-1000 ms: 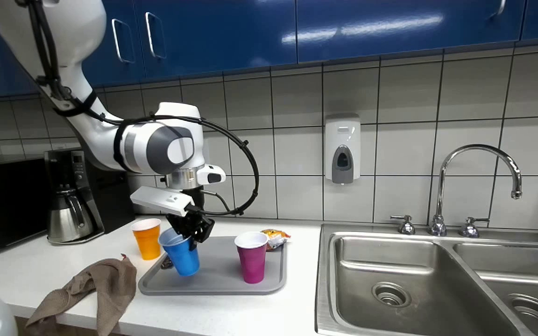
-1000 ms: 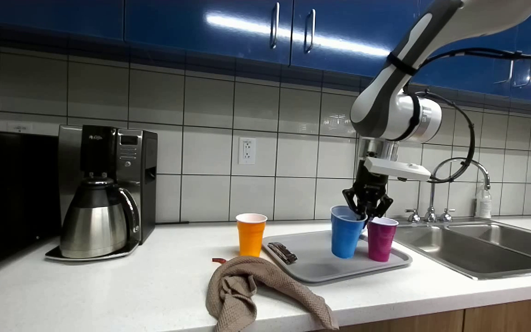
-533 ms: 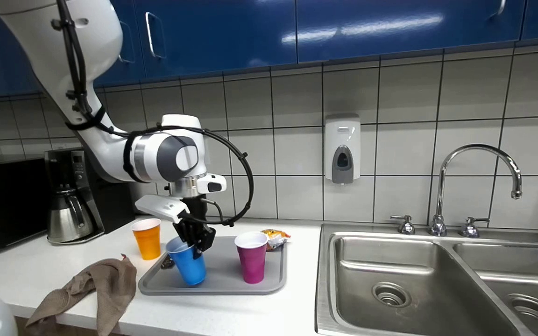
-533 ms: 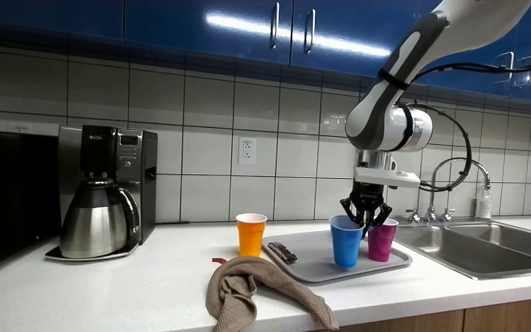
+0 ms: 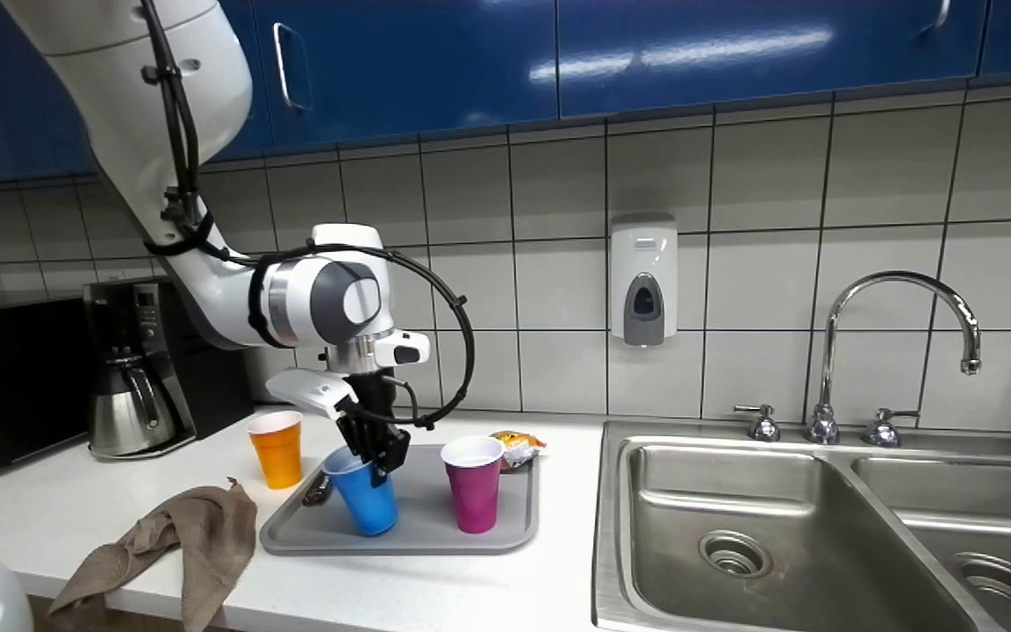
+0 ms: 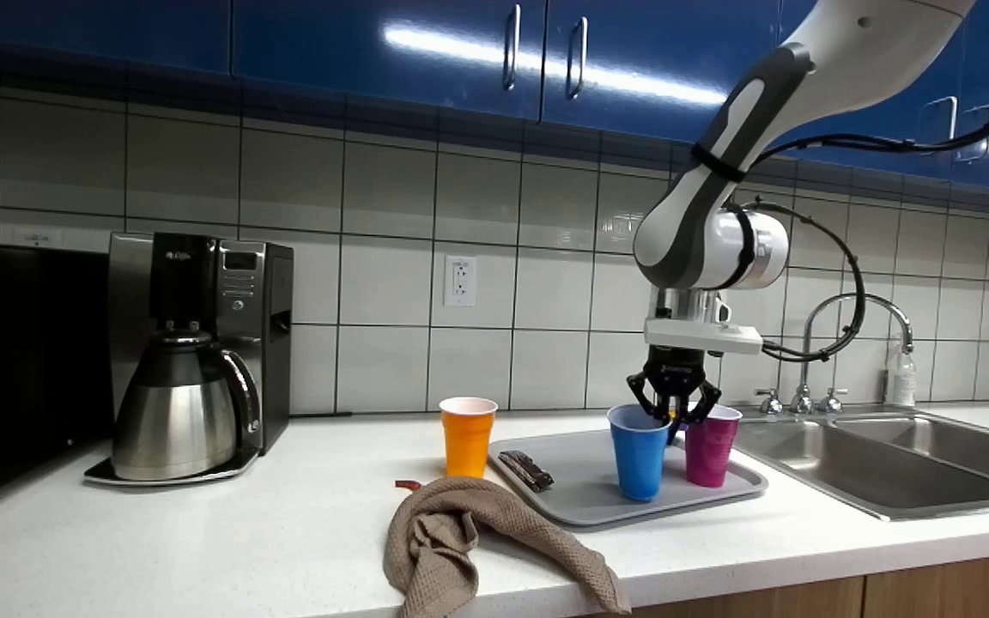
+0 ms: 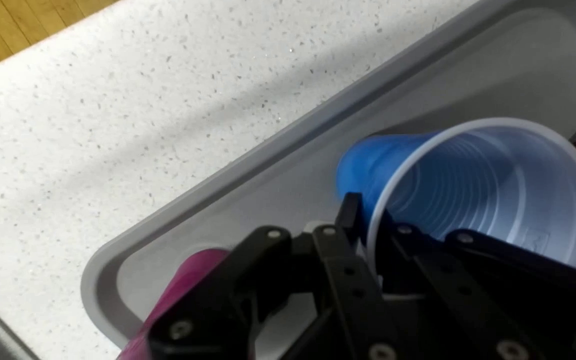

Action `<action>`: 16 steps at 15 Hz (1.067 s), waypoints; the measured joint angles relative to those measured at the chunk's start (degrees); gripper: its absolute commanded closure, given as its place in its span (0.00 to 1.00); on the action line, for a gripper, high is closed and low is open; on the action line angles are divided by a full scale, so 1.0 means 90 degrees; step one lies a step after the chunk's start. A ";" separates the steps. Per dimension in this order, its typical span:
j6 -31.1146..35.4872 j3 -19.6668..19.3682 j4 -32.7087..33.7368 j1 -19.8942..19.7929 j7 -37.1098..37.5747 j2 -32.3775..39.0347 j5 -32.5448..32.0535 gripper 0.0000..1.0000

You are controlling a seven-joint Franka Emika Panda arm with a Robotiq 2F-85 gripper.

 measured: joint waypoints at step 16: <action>-0.0382 -0.0023 0.0317 -0.0013 0.0201 0.0279 0.0010 0.00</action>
